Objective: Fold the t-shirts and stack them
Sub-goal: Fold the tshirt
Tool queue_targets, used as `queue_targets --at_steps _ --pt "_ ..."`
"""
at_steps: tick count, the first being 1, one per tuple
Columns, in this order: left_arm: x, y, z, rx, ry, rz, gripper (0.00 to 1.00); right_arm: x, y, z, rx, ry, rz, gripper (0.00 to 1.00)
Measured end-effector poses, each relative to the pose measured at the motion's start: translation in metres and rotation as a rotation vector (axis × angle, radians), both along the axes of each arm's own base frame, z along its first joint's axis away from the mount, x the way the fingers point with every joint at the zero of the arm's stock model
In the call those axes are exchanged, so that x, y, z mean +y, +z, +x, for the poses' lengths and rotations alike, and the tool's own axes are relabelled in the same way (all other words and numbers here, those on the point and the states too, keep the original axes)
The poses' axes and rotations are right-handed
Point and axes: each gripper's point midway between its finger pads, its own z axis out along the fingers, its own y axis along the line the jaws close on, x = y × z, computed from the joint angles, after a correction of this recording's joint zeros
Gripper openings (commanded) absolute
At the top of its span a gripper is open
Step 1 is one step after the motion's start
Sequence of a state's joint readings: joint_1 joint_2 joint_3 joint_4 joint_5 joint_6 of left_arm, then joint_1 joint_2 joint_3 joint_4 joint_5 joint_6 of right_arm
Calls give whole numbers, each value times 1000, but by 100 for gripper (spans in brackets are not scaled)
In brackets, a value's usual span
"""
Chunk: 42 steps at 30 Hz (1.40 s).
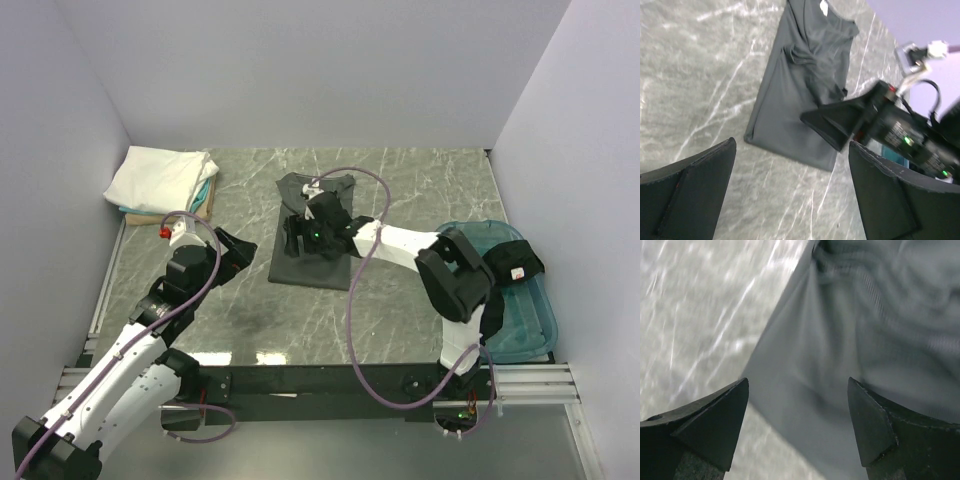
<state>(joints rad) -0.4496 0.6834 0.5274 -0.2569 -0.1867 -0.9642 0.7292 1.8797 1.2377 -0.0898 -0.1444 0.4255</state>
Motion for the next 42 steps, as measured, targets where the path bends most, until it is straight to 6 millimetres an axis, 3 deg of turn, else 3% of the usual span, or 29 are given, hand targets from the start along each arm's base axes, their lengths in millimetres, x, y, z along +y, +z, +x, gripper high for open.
queue_targets --at_steps 5,13,18,23,29,31,34,39,42 --pt "3 -3 4 2 20 18 99 7 -12 46 -10 -72 -45 86" --pt "-1 -39 9 107 -13 104 99 -17 -22 110 -19 -127 -110 86" --pt "-13 -48 16 126 -56 98 100 -11 -2 115 -62 -74 -100 86" --pt "-20 -71 19 200 -96 135 99 -16 42 87 -97 -26 -35 87" --pt "-29 -92 22 270 -135 151 97 -53 127 27 -226 -47 107 90" --pt "-32 -99 24 293 -149 155 93 -69 136 7 -252 -75 134 91" --pt "-38 -109 27 325 -169 161 85 -96 119 -22 -231 -135 130 90" --pt "-50 -128 37 387 -206 169 62 -135 53 -61 -105 -225 29 90" --pt "-54 -139 41 417 -220 171 57 -153 34 -74 -63 -273 -19 89"
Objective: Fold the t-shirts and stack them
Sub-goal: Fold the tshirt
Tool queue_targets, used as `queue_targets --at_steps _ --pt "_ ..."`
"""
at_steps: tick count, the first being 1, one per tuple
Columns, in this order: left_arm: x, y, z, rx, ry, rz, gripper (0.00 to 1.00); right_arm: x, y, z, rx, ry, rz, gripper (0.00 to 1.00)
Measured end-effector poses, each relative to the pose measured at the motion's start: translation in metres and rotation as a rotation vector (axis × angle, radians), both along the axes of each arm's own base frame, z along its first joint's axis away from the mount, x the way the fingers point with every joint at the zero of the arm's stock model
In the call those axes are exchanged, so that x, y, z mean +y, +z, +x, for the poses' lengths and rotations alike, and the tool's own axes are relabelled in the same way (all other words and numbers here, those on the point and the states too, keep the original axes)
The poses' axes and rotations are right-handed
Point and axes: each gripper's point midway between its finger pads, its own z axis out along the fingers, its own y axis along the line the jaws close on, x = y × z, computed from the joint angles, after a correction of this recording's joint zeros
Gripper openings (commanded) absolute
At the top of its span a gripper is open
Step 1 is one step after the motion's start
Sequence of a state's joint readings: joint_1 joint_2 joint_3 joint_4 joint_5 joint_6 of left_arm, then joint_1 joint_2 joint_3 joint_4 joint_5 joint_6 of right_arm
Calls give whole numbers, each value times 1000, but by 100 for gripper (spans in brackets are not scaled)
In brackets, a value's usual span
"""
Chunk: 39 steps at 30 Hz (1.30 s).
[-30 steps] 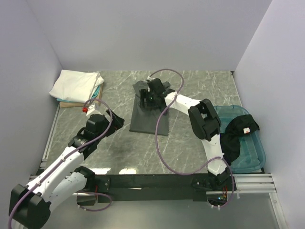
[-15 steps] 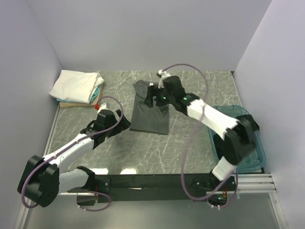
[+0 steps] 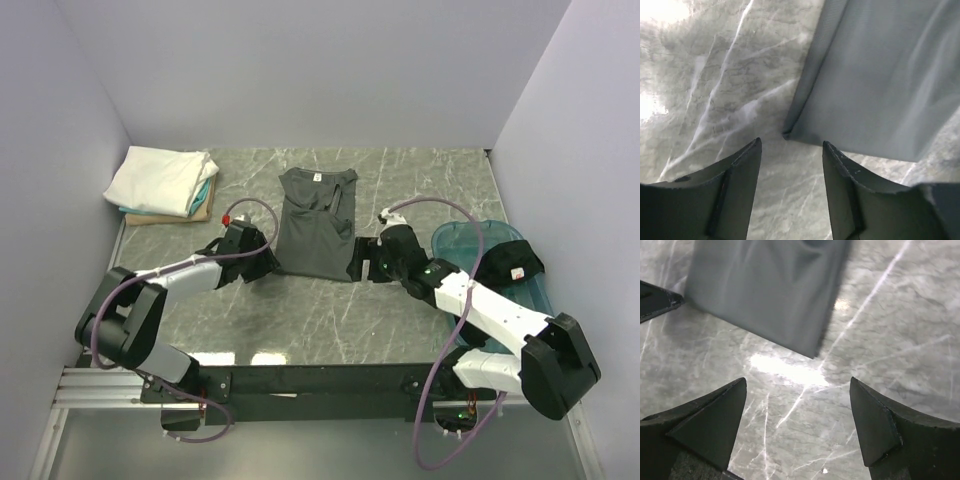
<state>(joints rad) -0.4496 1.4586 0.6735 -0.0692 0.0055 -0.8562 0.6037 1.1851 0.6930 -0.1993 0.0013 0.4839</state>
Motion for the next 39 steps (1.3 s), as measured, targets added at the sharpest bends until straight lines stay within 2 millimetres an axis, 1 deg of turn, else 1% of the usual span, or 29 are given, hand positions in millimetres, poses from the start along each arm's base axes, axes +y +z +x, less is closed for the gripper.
queue_targets --at_steps 2,5,7,8,10,11,15,18,19,20,22,26,28,32,33,34,36,37,38,39 --pt "-1 -6 1 17 -1 6 55 -6 -5 -3 10 -26 -8 89" --pt "-5 -9 7 26 -4 3 47 -8 -10 -5 24 -45 -8 87" --pt "-10 -11 12 31 -11 -5 39 -9 -14 -8 37 -52 -6 86" --pt "-13 -12 15 31 -16 -11 28 -10 -17 -9 45 -54 -8 86" --pt "-17 -15 17 38 -24 -19 13 -10 -20 -9 55 -58 -12 85" --pt "-18 -17 17 42 -28 -23 1 -10 -23 -9 62 -61 -19 84" --pt "-21 -17 18 39 -36 -31 1 -12 -36 -10 98 -67 -47 81" --pt "-20 -16 17 39 -32 -24 1 -9 -49 -12 133 -57 -78 72" --pt "-19 -16 15 42 -30 -19 1 -7 -53 -12 143 -53 -87 66" --pt "-17 -16 12 49 -26 -10 1 -5 -60 -12 161 -44 -102 66" --pt "-15 -16 8 56 -19 -3 1 -1 -67 -13 178 -23 -125 65" --pt "-11 -16 2 71 -15 9 1 12 -74 -5 197 7 -152 50" --pt "-10 -17 2 73 -13 10 1 20 -78 0 208 18 -161 47" --pt "-11 -17 1 75 -9 9 1 30 -86 2 226 37 -179 37" --pt "-11 -17 1 75 -8 7 1 32 -86 3 226 39 -176 32" --pt "-10 -17 0 75 -6 6 1 34 -86 2 227 43 -177 23" --pt "-10 -17 -2 77 -4 4 1 36 -89 -2 237 41 -182 14" --pt "-10 -17 -3 75 -3 2 1 37 -89 -3 239 40 -181 2" --pt "-9 -17 -4 76 0 0 1 39 -89 -5 239 41 -181 0" --pt "-8 -17 -7 78 2 -2 1 40 -89 -6 242 37 -178 0"
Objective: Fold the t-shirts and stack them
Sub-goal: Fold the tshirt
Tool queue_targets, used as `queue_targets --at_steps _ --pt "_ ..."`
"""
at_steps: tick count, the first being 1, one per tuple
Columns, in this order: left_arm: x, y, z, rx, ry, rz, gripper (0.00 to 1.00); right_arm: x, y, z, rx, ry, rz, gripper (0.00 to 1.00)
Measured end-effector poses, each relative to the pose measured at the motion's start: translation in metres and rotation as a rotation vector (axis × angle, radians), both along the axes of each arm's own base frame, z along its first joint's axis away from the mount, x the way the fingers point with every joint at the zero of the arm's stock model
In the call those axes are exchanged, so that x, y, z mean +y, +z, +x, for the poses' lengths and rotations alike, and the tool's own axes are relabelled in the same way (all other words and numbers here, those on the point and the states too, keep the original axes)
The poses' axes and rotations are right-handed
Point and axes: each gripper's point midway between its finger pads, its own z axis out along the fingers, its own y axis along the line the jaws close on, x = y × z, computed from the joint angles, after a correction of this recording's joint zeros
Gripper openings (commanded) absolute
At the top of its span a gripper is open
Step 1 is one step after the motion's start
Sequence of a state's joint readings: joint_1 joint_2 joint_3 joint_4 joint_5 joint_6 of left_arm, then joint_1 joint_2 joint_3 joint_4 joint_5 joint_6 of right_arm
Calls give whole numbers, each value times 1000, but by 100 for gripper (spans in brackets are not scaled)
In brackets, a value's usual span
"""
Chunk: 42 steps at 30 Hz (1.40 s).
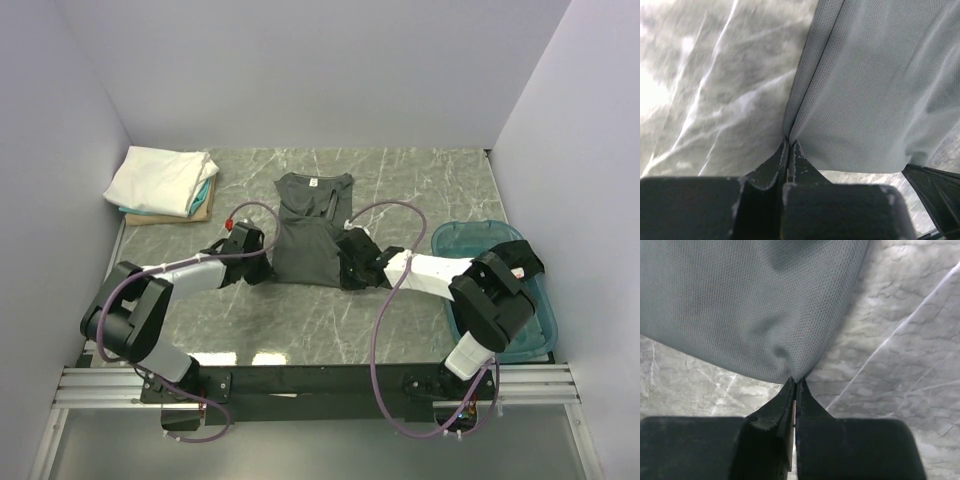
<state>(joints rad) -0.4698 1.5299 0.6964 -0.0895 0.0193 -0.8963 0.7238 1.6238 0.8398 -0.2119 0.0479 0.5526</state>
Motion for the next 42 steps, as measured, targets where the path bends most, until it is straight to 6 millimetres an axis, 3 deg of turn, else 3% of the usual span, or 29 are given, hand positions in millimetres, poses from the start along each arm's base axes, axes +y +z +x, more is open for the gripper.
queue_targets --at_steps 4,9,15,20,24,28,33,36,42 --pt "5 1 -13 3 11 3 1 4 1 -9 1 -2 -9 0" --pt "10 5 -53 18 19 26 1 4 9 -57 35 61 -10 0" --pt "8 30 -105 23 19 16 1 -1 48 -110 51 105 64 0" --pt "11 65 -121 -30 51 -52 1 -9 85 -120 13 102 141 0" --pt "11 101 -110 -108 94 -92 1 -10 116 -108 -33 95 155 0" --pt "14 134 -87 -190 166 -72 1 -15 143 -79 -88 54 192 0" --pt "8 167 -50 -252 235 -25 1 -27 154 -47 -113 6 216 0" --pt "4 172 -24 -259 250 9 1 -31 152 -33 -108 -7 221 0" --pt "5 162 22 -233 260 68 1 -34 157 -3 -117 -31 252 0"
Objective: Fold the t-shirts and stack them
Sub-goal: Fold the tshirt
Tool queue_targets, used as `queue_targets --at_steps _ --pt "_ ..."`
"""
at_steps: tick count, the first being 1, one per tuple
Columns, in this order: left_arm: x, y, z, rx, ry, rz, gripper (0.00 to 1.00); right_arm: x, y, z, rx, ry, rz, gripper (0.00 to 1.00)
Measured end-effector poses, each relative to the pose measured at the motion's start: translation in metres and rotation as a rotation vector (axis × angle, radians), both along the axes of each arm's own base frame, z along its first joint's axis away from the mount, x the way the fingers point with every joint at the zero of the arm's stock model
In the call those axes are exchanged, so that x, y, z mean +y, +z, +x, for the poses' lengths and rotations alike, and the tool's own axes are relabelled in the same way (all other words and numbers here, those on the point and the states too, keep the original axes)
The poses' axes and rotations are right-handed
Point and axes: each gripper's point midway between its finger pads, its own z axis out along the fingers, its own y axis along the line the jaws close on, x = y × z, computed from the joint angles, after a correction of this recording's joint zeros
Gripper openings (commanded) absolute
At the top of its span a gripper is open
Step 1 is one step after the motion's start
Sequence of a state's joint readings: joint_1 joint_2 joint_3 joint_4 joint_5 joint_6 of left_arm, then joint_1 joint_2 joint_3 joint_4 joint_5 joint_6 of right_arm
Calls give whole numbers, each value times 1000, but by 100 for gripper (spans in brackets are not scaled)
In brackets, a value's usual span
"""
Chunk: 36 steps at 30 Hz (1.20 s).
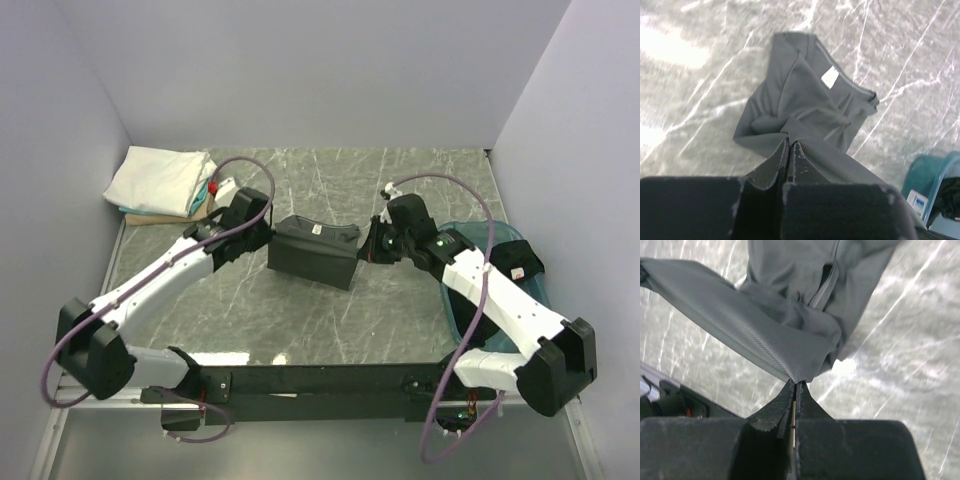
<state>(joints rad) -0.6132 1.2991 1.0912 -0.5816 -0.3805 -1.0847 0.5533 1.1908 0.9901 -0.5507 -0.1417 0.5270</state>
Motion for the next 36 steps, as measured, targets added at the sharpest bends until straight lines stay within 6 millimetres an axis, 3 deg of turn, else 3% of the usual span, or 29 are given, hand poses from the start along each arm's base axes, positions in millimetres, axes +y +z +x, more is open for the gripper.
queue_targets --at_steps 11,21,23,25,26,27,28,29,31,36 --pt "-13 -15 71 38 -25 55 1 -11 -19 64 50 -61 7 0" --pt "-11 -60 117 129 -36 102 3 -9 -59 115 141 -73 -18 0" --pt "-11 -72 123 153 -48 108 14 -10 -71 122 165 -76 -22 0" --pt "-11 -80 127 167 -62 118 23 -11 -79 128 184 -80 -28 25" --pt "-9 -84 129 172 -62 128 38 -12 -84 132 196 -86 -39 41" --pt "-7 -87 131 178 -65 138 49 -15 -88 137 203 -94 -50 65" --pt "-3 -90 134 181 -66 147 61 -18 -92 142 208 -105 -62 70" --pt "0 -91 136 184 -64 153 85 -22 -95 146 212 -108 -77 73" --pt "6 -92 138 186 -60 157 98 -26 -96 150 209 -118 -97 75" --pt "7 -85 137 164 -70 135 99 -29 -77 145 162 -121 -74 76"
